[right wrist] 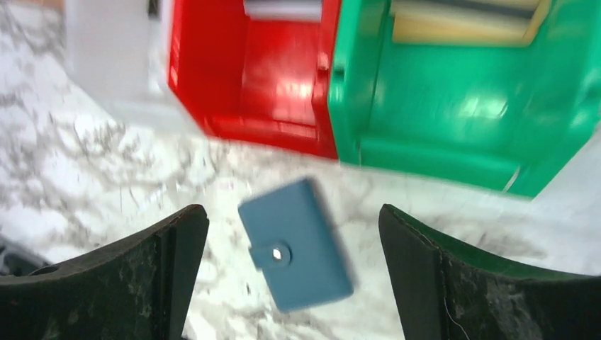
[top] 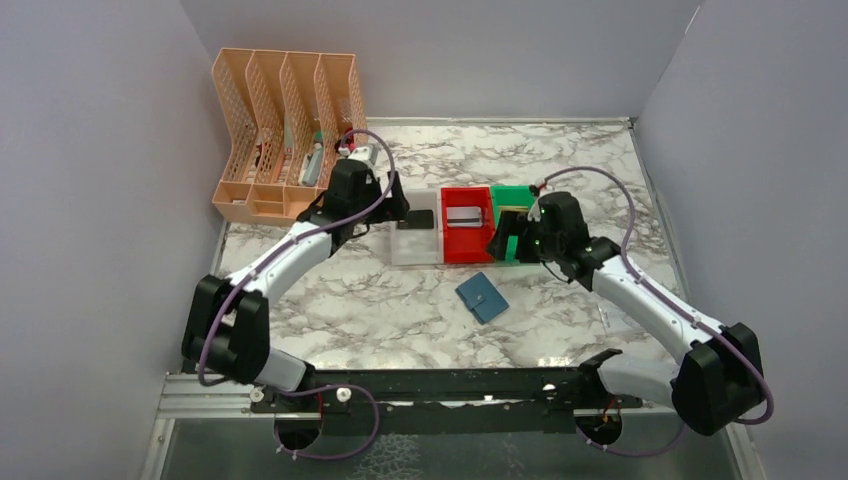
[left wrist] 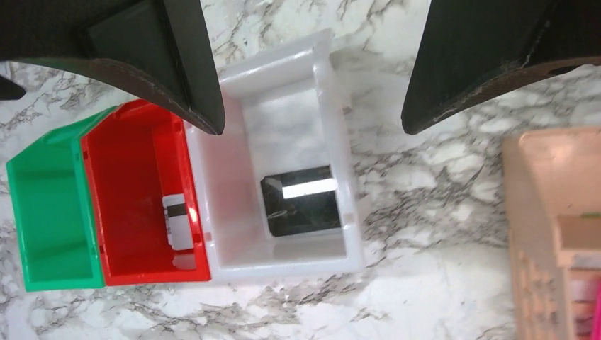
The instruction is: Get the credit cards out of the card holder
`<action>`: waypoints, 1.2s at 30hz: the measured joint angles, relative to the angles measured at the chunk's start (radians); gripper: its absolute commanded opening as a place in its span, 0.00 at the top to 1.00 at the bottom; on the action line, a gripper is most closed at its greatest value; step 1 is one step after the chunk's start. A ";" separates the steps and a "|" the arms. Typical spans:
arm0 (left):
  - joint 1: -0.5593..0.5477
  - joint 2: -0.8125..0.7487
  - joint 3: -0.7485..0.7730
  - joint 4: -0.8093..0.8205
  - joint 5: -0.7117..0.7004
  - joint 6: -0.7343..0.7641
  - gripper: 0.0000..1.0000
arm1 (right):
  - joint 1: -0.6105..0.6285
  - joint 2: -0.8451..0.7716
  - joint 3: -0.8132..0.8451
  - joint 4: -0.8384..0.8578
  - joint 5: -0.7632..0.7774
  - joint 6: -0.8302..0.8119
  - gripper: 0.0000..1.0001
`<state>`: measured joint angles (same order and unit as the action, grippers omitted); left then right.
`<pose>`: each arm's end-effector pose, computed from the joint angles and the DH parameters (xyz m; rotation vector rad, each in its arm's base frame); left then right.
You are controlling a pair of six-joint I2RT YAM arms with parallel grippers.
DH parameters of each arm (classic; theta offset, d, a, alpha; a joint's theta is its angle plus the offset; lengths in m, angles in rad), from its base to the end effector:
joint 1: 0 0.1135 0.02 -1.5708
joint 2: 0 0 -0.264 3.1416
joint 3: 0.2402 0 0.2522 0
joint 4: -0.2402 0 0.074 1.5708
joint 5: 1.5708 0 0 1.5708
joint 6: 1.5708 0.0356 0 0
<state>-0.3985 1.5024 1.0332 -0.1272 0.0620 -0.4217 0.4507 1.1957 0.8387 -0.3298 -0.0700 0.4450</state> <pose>0.3108 -0.1333 0.2581 0.0107 2.2159 -0.5310 0.2316 0.1148 0.2603 -0.0450 2.3158 0.5477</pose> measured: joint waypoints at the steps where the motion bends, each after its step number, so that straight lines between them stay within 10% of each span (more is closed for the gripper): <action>1: 0.000 -0.048 -0.041 0.011 -0.016 0.000 0.01 | 0.000 -0.017 -0.038 0.001 -0.024 0.007 0.10; 19: 0.012 -0.757 -0.537 0.026 -0.068 -0.118 0.01 | 0.000 0.056 -0.266 0.064 -0.202 0.060 0.42; 28: -0.016 -0.690 -0.558 0.015 0.077 -0.171 0.06 | 0.008 0.105 -0.282 0.063 -0.232 0.026 0.63; 36: -0.298 -0.521 -0.555 0.049 0.073 -0.182 0.09 | 0.130 0.036 -0.341 0.059 -0.266 0.073 0.66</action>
<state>-0.6960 0.9810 0.4782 -0.0784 0.1352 -0.6033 0.5812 1.2320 0.4980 -0.2710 -0.3355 0.5179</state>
